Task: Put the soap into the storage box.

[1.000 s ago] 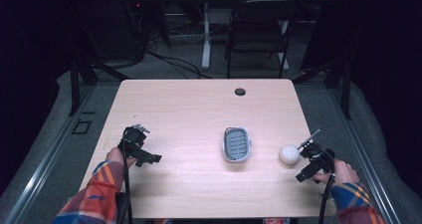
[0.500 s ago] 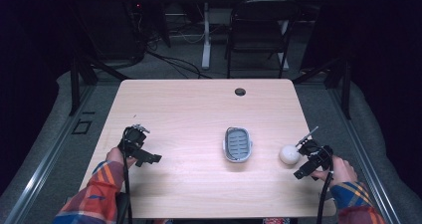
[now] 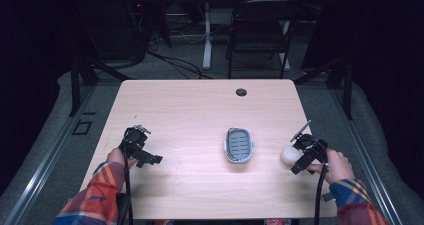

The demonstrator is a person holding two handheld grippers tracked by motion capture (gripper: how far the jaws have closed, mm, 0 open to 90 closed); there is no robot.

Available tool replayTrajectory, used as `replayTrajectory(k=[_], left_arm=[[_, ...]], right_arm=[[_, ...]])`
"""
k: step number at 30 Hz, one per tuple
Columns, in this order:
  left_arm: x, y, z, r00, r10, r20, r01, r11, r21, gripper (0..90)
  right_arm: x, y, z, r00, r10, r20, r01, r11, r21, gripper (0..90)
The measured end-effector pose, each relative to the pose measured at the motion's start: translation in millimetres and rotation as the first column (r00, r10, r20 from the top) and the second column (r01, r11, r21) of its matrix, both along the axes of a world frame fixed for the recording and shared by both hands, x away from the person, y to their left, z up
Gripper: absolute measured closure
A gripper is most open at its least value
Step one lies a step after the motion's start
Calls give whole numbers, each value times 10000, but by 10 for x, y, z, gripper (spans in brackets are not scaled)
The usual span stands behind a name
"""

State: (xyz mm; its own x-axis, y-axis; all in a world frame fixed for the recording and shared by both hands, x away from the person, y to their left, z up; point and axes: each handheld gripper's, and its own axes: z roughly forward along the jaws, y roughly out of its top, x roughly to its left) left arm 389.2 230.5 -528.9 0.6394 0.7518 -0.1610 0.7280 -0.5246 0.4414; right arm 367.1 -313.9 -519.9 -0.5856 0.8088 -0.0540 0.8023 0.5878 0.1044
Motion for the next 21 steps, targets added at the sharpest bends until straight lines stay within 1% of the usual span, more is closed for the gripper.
replayTrajectory(k=[1, 2, 3, 4, 5, 6, 7, 8, 9, 10, 11, 13, 14, 15, 16, 17, 18, 19, 20, 21], left_arm=[[-1, 0, 0, 10000, -14, 1, 14, 10000, 5, 0], [-1, 0, 0, 10000, -14, 1, 14, 10000, 5, 0], [-1, 0, 0, 10000, -14, 2, 14, 10000, 11, 0], [0, 1, 1, 10000, -17, -5, 17, 10000, 15, 0], [-1, 0, -1, 10000, 15, -6, -15, 10000, -1, 0], [-1, 0, -1, 10000, 15, -6, -15, 10000, -1, 0], [1, 0, -2, 10000, 0, -19, 0, 10000, 0, 0], [1, 0, -2, 10000, 0, -19, 0, 10000, 0, 0], [3, 1, -2, 10000, -22, -27, 22, 10000, 25, 0], [2, -2, -4, 10000, 16, -41, -16, 10000, 0, 0], [3, -1, -3, 10000, -9, -29, 9, 10000, 13, 0], [2, -2, -3, 10000, 8, -43, -8, 10000, -1, 0], [1, -1, -5, 10000, 20, -31, -20, 10000, -12, 0], [2, -1, -5, 10000, 15, -39, -16, 10000, -10, 0], [2, -1, -5, 10000, 15, -39, -16, 10000, -10, 0], [2, -1, -5, 10000, 16, -44, -16, 10000, -22, 0], [3, 0, -4, 10000, -6, -45, 6, 10000, -2, 0], [2, -2, -6, 10000, 34, -76, -34, 10000, -34, 0], [3, -2, -6, 10000, 30, -77, -30, 10000, -28, 0], [1, -5, -8, 9999, 71, -100, -72, 10000, -54, 0]], right_arm=[[23, 23, -33, 9996, -97, 247, 92, 9998, 188, 0], [23, 23, -33, 9996, -97, 247, 92, 9998, 188, 0], [55, 28, -21, 9997, 175, 155, -175, 9998, -25, 0], [66, 45, -32, 9998, 11, 205, -12, 10000, 84, 0], [124, 55, -9, 9995, 322, -5, -322, 9992, -230, 0], [124, 55, -9, 9995, 322, -5, -322, 9992, -230, 0], [132, 83, -50, 9996, -125, 243, 119, 9996, 270, 0], [132, 83, -50, 9996, -125, 243, 119, 9996, 270, 0], [158, 88, -49, 9999, 63, 151, -65, 9998, 176, 0], [191, 103, -22, 9994, 214, -284, -217, 9997, -94, 0], [215, 129, -39, 9998, 174, -25, -174, 9998, -25, 0], [235, 139, -43, 9996, 249, -111, -249, 9997, 45, 0], [260, 150, -29, 9992, 385, -126, -387, 9991, -149, 0], [289, 178, -44, 9994, 302, -148, -303, 9995, -59, 0], [289, 178, -44, 9994, 302, -148, -303, 9995, -59, 0], [305, 192, -48, 9994, 325, -78, -326, 9993, -175, 0], [321, 203, -59, 9995, 308, -58, -309, 9994, -149, 0], [358, 210, -35, 9972, 657, -358, -674, 9965, -486, 0], [342, 235, -76, 9997, 261, -5, -261, 9996, -101, 0], [359, 252, -62, 9991, 346, -230, -351, 9992, -215, 0]])
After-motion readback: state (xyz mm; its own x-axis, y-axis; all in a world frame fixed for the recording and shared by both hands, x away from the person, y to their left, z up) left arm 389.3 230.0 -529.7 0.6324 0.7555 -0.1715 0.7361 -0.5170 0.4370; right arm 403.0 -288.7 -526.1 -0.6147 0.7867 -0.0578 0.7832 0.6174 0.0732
